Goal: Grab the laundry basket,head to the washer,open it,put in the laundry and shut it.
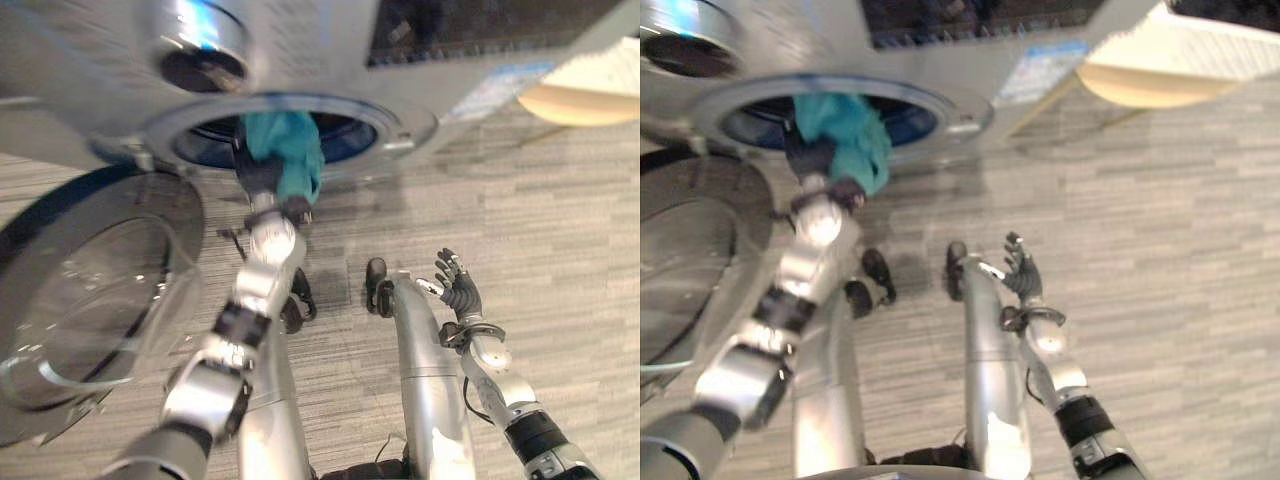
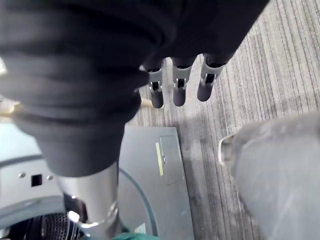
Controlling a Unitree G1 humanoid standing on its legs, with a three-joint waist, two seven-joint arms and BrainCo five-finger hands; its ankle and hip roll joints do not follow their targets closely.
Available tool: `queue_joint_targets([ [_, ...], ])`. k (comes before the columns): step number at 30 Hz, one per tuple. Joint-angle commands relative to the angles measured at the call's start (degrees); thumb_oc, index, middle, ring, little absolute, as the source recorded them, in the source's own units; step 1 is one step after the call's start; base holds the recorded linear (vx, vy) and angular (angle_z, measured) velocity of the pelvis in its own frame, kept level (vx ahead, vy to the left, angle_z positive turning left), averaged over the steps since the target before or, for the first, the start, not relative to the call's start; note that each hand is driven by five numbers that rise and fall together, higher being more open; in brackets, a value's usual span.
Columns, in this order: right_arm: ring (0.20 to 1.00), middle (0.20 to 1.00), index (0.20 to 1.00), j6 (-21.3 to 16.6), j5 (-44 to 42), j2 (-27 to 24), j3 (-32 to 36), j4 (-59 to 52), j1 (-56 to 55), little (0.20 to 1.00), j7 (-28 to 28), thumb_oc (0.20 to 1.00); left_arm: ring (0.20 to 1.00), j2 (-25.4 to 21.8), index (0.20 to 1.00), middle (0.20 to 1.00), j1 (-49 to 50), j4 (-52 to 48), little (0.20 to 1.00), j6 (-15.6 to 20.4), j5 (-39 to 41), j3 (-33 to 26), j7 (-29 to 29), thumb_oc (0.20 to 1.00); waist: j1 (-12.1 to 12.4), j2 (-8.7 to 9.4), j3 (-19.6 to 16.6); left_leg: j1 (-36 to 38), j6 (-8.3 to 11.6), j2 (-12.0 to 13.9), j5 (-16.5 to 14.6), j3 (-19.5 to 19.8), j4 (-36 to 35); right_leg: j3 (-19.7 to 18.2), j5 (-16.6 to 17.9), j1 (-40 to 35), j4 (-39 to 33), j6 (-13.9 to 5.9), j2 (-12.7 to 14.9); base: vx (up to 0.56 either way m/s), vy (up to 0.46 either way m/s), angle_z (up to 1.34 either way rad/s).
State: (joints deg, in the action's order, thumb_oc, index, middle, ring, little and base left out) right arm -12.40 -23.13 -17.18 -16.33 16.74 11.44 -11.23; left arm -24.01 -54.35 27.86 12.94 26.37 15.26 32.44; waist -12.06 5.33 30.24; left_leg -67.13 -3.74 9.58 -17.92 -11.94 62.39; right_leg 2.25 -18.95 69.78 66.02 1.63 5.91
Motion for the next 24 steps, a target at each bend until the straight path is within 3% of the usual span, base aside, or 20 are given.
queue_joint_targets([
  [1, 1.0, 1.0, 1.0, -3.58, -0.36, -2.51, -0.18, -4.18, -4.61, 1.0, 1.55, 1.0, 0.2, -5.75, 0.2, 0.2, -9.68, 8.08, 0.2, 2.2, -2.64, 2.13, 3.63, 0.2, -1.25, -2.97, -8.51, -2.56, 1.4, 3.7, -4.43, 4.08, 2.69, -1.01, -2.61, 2.51, -3.05, -0.15, -2.34, 0.04, 0.017, -0.4],
  [2, 1.0, 1.0, 1.0, -3.57, -0.36, -2.49, -0.16, -4.17, -4.58, 1.0, 1.55, 1.0, 0.2, -5.77, 0.2, 0.2, -9.76, 8.15, 0.2, 2.23, -2.6, 2.17, 3.6, 0.2, -1.22, -2.97, -8.53, -2.65, 1.4, 3.73, -4.46, 4.09, 2.76, -1.01, -2.63, 2.59, -3.0, -0.15, -2.36, 0.06, 0.041, -0.51],
  [3, 1.0, 1.0, 1.0, -4.1, -0.85, -4.28, 0.29, -5.41, -3.89, 1.0, 2.2, 1.0, 0.2, -11.38, 0.2, 0.2, -16.93, 12.41, 0.2, 1.85, -3.35, 3.63, 5.64, 0.2, -2.24, -3.37, -8.46, -4.65, 0.52, 4.73, -5.51, 4.5, 4.85, -1.25, -2.89, 4.52, -1.7, -0.58, -3.12, 0.04, 0.027, -0.35],
  [5, 1.0, 1.0, 1.0, -4.29, -1.21, -5.03, 0.44, -6.55, -3.76, 1.0, 2.64, 1.0, 0.2, -13.88, 0.2, 0.2, -20.77, 13.78, 0.2, 2.31, -2.97, 4.73, 6.92, 0.2, -2.64, -3.64, -8.21, -6.12, 0.23, 5.15, -5.91, 4.84, 6.24, -1.2, -3.04, 5.53, -1.04, -0.78, -3.69, 0.05, 0.006, -0.24],
  [7, 1.0, 1.0, 1.0, -4.91, -1.06, -7.42, 1.33, -9.71, -4.68, 1.0, 3.51, 1.0, 0.2, -20.49, 0.2, 0.2, -26.6, 11.54, 0.2, 2.27, -6.52, 6.43, 12.12, 0.2, -3.0, -4.41, -7.84, -8.99, -0.25, 5.78, -6.87, 5.73, 9.05, -0.77, -3.21, 7.79, 0.11, -1.23, -4.6, 0.1, -0.026, -0.31],
  [8, 1.0, 1.0, 1.0, -5.48, -1.48, -8.76, 2.06, -11.21, -5.38, 1.0, 3.53, 1.0, 0.2, -23.05, 0.2, 0.2, -29.33, 10.4, 0.2, 1.14, -9.28, 6.84, 17.83, 0.2, -3.14, -4.89, -7.48, -10.91, -0.39, 6.24, -7.41, 6.28, 11.09, -0.38, -3.22, 9.26, 1.12, -1.47, -4.98, 0.1, -0.031, -0.21],
  [10, 1.0, 1.0, 1.0, -6.18, -2.03, -10.5, 1.89, -12.26, -5.8, 1.0, 3.77, 1.0, 0.213, -25.09, 0.213, 0.213, -31.82, 13.23, 0.213, -2.0, -13.77, 9.12, 22.92, 0.213, -3.04, -5.52, -7.34, -13.15, -0.3, 6.36, -7.61, 7.22, 12.61, 0.32, -3.16, 10.96, 1.9, -1.64, -4.98, 0.07, -0.031, -0.17],
  [11, 1.0, 1.0, 1.0, -6.33, -2.21, -10.9, 1.86, -12.41, -5.82, 1.0, 3.77, 1.0, 1.0, -25.49, 1.0, 1.0, -32.4, 14.72, 1.0, -2.94, -15.06, 10.57, 22.43, 1.0, -2.98, -5.75, -7.26, -13.65, -0.17, 6.36, -7.56, 7.42, 12.95, 0.54, -3.19, 11.4, 2.29, -1.69, -4.84, 0.04, -0.016, -0.15],
  [13, 1.0, 1.0, 1.0, -6.46, -2.2, -11.36, 1.84, -12.32, -5.81, 1.0, 3.6, 1.0, 1.0, -25.49, 1.0, 1.0, -32.83, 15.56, 1.0, -3.58, -16.39, 11.99, 21.57, 1.0, -2.82, -5.85, -7.18, -14.24, -0.11, 6.31, -7.54, 7.61, 13.44, 0.72, -3.35, 11.79, 2.92, -1.62, -4.7, 0.01, -0.007, 0.02],
  [14, 1.0, 1.0, 1.0, -6.57, -2.39, -11.91, 1.66, -11.9, -5.47, 1.0, 3.6, 1.0, 1.0, -25.27, 1.0, 1.0, -32.88, 17.2, 1.0, -4.42, -17.38, 14.02, 18.65, 1.0, -2.71, -6.07, -7.16, -14.76, -0.03, 6.22, -7.44, 7.82, 13.9, 0.95, -3.37, 12.14, 3.3, -1.57, -4.57, 0.02, -0.035, 0.07],
  [15, 1.0, 1.0, 1.0, -6.47, -1.77, -12.79, 1.59, -11.72, -4.9, 1.0, 4.02, 1.0, 1.0, -24.61, 1.0, 1.0, -31.91, 19.63, 1.0, -5.54, -19.22, 17.09, 11.72, 1.0, -2.37, -6.29, -7.25, -14.71, 0.21, 5.92, -7.19, 7.91, 14.01, 1.13, -3.88, 12.11, 3.99, -1.37, -4.33, 0.02, -0.032, 0.07],
  [16, 1.0, 1.0, 1.0, -6.48, -1.75, -12.74, 1.61, -11.72, -4.92, 1.0, 4.03, 1.0, 1.0, -24.6, 1.0, 1.0, -32.04, 19.76, 1.0, -5.48, -19.2, 17.16, 11.54, 1.0, -2.39, -6.27, -7.25, -14.72, 0.23, 5.87, -7.21, 7.93, 14.03, 1.15, -3.94, 12.11, 4.05, -1.36, -4.29, 0.02, -0.027, 0.1],
  [18, 1.0, 1.0, 1.0, -5.91, -1.26, -13.16, 1.78, -10.76, -3.82, 1.0, 4.46, 1.0, 1.0, -23.62, 1.0, 1.0, -31.11, 22.7, 1.0, -5.62, -19.44, 19.23, 4.73, 1.0, -2.09, -6.41, -7.42, -14.55, 0.27, 5.57, -7.11, 7.93, 14.58, 1.41, -4.4, 11.82, 4.96, -1.11, -3.91, 0.01, -0.019, 0.13],
  [24, 1.0, 1.0, 1.0, -3.99, -0.38, -12.49, 3.18, -9.48, -3.67, 1.0, 7.1, 1.0, 1.0, -21.31, 1.0, 1.0, -18.81, 18.61, 1.0, -5.71, -20.01, 17.34, -9.27, 1.0, 0.18, -6.21, -8.63, -11.57, 1.06, 4.44, -7.1, 8.19, 13.85, 1.91, -6.12, 8.84, 6.01, -0.13, -2.99, 0.0, -0.033, 0.17],
])
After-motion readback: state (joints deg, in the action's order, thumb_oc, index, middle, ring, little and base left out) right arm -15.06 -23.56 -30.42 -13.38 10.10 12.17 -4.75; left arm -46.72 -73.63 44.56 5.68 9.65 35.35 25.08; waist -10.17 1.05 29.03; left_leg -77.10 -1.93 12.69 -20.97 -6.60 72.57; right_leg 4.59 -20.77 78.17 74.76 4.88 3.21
